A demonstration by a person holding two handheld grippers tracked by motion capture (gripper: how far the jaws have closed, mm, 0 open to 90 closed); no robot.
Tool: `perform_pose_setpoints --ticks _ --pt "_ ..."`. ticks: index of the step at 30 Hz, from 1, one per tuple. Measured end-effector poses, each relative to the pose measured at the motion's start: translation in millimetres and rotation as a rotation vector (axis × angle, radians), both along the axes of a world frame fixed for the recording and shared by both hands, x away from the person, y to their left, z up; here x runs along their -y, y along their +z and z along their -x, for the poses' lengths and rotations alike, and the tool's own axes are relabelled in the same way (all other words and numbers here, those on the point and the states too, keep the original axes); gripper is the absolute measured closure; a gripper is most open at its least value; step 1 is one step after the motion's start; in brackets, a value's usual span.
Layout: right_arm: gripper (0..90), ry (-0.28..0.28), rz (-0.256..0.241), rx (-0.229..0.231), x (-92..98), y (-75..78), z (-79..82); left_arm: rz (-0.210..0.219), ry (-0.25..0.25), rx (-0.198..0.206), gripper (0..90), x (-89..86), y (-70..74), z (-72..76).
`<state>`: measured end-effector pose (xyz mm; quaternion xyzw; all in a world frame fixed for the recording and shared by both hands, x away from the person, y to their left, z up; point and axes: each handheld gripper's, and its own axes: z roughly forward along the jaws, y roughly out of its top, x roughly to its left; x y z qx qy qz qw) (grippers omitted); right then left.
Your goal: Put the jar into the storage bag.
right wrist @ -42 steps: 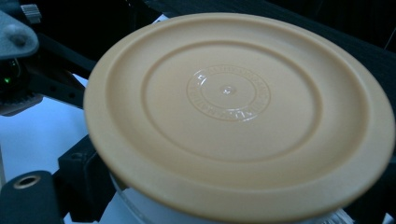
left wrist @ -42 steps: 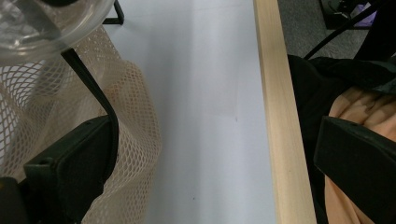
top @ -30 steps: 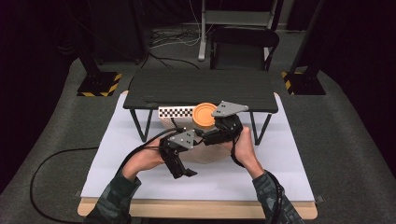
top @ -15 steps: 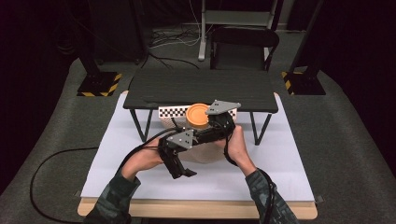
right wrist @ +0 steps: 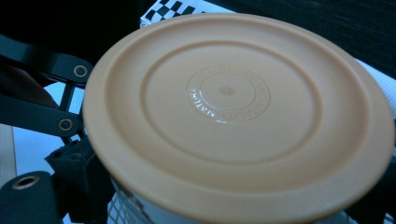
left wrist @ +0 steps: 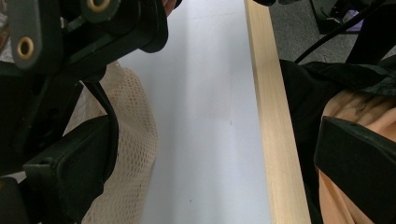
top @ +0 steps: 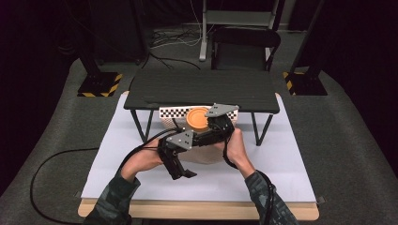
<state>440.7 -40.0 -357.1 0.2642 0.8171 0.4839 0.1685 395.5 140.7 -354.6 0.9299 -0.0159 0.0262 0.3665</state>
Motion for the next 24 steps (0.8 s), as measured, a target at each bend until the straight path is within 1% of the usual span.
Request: perform_pose_setpoints --ticks 14,18,20,21,24 --pt "9.1 -0.001 0.017 -0.003 -1.1 1.2 -0.3 -0.002 0.006 -0.002 0.0 -0.3 -0.1 0.3" --pt "8.6 0.000 0.026 -0.007 -1.6 1.9 -0.9 -0.006 0.006 0.008 0.0 -0.5 0.6 0.3" --pt "5.8 0.004 0.018 -0.002 -0.5 3.5 -0.4 -0.003 0.016 0.006 0.0 -1.3 2.2 0.8" --pt "4.9 0.003 0.015 -0.004 -0.2 4.8 0.1 0.004 0.020 0.001 0.0 -1.4 2.8 1.8" --pt "3.7 -0.002 0.024 0.005 0.8 7.8 2.3 -0.002 0.027 0.012 0.0 -2.0 4.2 2.4"
